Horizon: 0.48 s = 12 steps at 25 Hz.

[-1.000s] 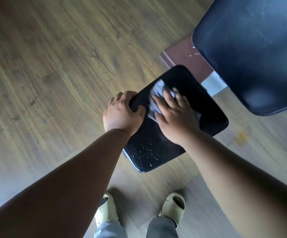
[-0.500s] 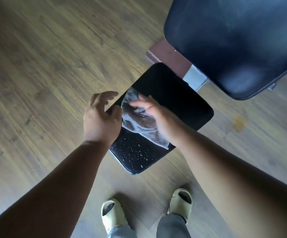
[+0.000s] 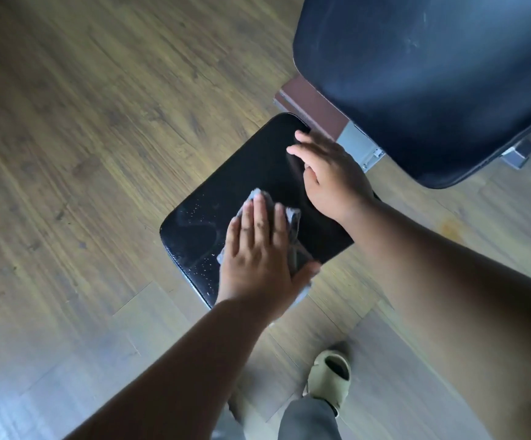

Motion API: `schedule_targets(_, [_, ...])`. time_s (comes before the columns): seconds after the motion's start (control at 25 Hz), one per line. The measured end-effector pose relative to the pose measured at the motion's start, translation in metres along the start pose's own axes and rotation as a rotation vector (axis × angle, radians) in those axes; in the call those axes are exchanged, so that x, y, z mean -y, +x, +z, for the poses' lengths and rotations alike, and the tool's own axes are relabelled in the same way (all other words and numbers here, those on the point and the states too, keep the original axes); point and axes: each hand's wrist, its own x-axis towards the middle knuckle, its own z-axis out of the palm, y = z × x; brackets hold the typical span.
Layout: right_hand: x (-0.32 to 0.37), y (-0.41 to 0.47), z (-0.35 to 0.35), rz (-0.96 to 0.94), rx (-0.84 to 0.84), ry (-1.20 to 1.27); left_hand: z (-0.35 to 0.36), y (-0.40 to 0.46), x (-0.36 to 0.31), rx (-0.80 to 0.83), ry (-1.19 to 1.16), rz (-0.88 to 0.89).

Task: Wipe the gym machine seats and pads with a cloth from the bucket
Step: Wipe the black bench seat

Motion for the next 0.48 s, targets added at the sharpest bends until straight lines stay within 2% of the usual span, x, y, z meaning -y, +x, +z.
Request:
schedule_targets(0.04, [-0.001,0.001,0.001,-0.012,-0.004,-0.008,-0.001,-0.012,0.015,0.023,0.039,0.011])
schedule_targets(0.12, [-0.003,0.001,0.003,-0.026,-0.014,-0.031,-0.007,-0.009,0.044,0.070,0.080,-0.075])
schedule_targets(0.24, [0.000,0.000,0.002,-0.034,-0.016,-0.030,-0.020,0.050,0.044,0.060,0.049,-0.205])
schedule_targets(0.28, [0.000,0.001,0.002,-0.023,-0.023,-0.005,-0.022,0.072,0.035,0.067,0.066,-0.178])
schedule_targets(0.4, [-0.004,0.000,0.002,0.031,-0.068,0.058,-0.023,0.096,0.024,0.131,0.143,0.046])
schedule_targets(0.48, [-0.006,0.000,0.003,0.039,-0.059,0.064,-0.023,0.096,0.042,0.127,0.121,0.063])
